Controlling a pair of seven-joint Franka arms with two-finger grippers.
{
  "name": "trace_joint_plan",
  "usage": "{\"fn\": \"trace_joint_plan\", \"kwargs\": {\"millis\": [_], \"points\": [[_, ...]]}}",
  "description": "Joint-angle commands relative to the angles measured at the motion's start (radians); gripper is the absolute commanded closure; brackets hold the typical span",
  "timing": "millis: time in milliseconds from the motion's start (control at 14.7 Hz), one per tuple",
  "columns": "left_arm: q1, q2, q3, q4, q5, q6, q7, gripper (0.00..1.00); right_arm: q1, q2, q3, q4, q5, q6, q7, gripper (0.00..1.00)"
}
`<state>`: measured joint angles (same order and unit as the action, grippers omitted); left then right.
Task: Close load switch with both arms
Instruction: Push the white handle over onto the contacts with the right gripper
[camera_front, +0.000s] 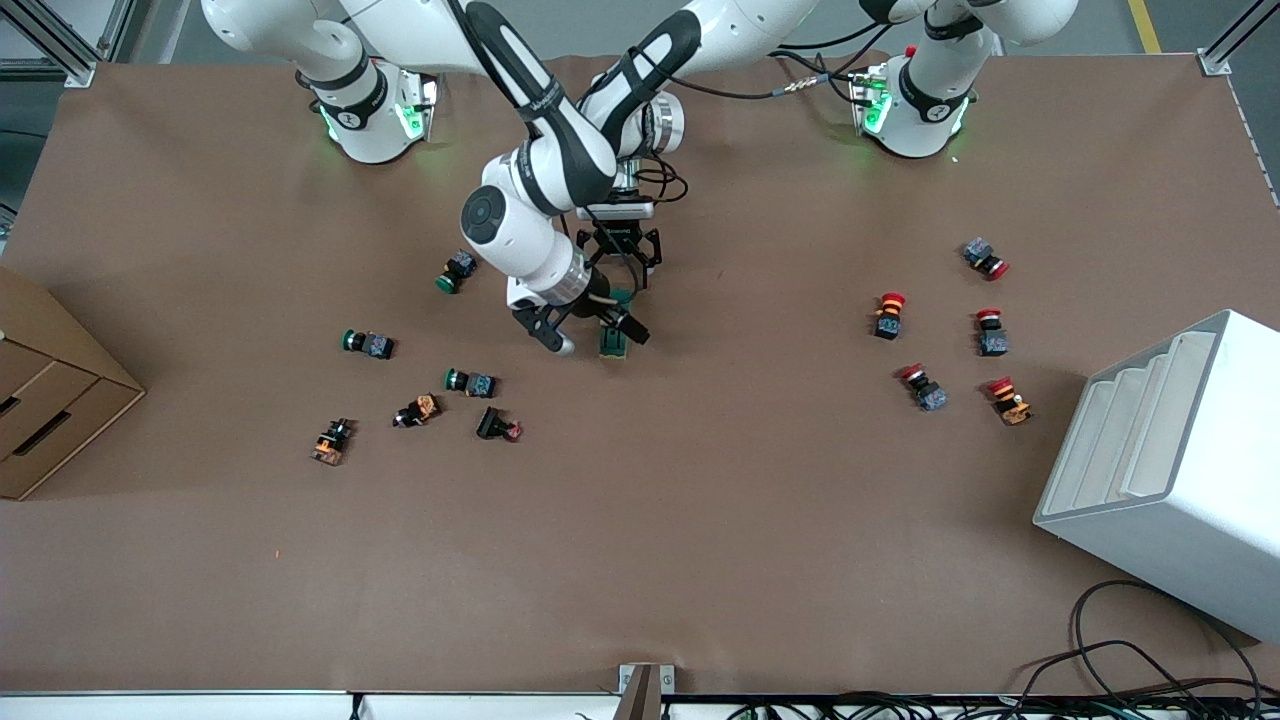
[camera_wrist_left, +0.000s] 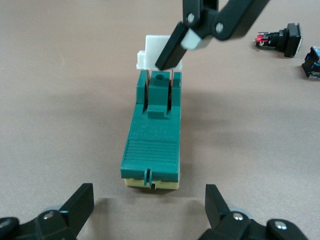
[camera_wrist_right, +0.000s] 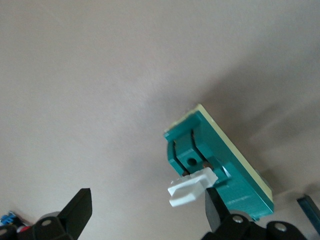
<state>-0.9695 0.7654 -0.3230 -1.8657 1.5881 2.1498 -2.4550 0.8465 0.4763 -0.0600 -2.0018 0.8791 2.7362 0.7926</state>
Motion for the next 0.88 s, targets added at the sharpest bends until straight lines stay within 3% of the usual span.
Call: {"fn": "trace_joint_plan", "kwargs": {"millis": [0, 817], "points": [[-0.008, 0.009, 0.005, 0.01, 0.029, -0.013, -0.018, 0.01, -0.012, 0.01, 0.006, 0.024, 0.015, 0.008, -0.016, 0.0], [-0.011, 0.015, 0.007, 0.007, 0.03, -0.014, -0.013, 0.01, -0.033, 0.108, 0.006, 0.13, 0.009, 0.011, -0.021, 0.0]]}}
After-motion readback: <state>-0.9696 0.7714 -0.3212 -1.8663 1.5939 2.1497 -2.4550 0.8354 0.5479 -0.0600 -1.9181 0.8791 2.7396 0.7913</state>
